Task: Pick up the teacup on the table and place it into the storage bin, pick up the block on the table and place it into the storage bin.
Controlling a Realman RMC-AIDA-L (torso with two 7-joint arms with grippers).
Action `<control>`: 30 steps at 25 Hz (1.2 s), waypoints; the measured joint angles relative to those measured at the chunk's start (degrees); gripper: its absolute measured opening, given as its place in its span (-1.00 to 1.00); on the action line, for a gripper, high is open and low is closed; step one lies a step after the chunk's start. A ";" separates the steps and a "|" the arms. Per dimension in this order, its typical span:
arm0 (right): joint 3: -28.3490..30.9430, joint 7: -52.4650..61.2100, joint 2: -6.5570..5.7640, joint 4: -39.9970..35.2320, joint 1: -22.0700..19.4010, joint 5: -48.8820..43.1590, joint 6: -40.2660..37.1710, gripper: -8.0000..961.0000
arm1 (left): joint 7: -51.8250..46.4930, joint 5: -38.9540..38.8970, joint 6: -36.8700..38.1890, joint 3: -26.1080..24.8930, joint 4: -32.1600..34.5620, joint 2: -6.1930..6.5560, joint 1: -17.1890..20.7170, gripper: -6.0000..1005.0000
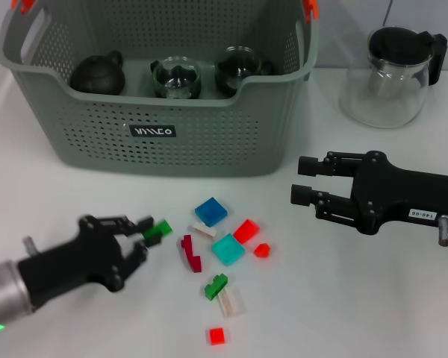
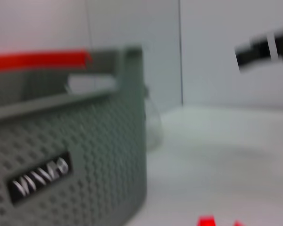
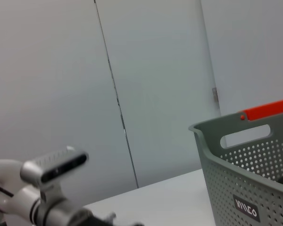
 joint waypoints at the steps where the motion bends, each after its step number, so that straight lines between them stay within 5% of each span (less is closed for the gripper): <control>1: 0.00 0.00 0.00 0.00 0.00 0.00 0.00 0.08 | -1.95 0.01 2.72 -1.17 0.52 0.57 -0.03 -0.64; 9: 0.00 0.00 0.11 0.00 -0.01 -0.11 0.08 0.08 | -26.86 -4.84 20.72 -7.97 7.95 3.85 -6.46 -0.64; 15: 0.00 0.00 0.29 0.01 -0.10 -0.33 0.10 0.09 | -50.78 -9.58 14.22 -6.38 17.00 4.98 -16.87 -0.64; 19: 0.00 0.00 0.31 0.00 -0.28 -0.35 0.11 0.09 | -62.42 -6.85 0.19 6.38 24.94 5.26 -21.33 -0.63; 24: 0.00 0.00 0.16 0.00 -0.36 -0.27 0.12 0.08 | -73.54 -2.48 -14.73 25.95 31.25 5.64 -22.36 -0.63; 30: 0.00 0.00 0.09 0.00 -0.35 -0.06 0.10 0.08 | -81.34 7.40 -21.96 31.82 29.56 5.40 -24.45 -0.63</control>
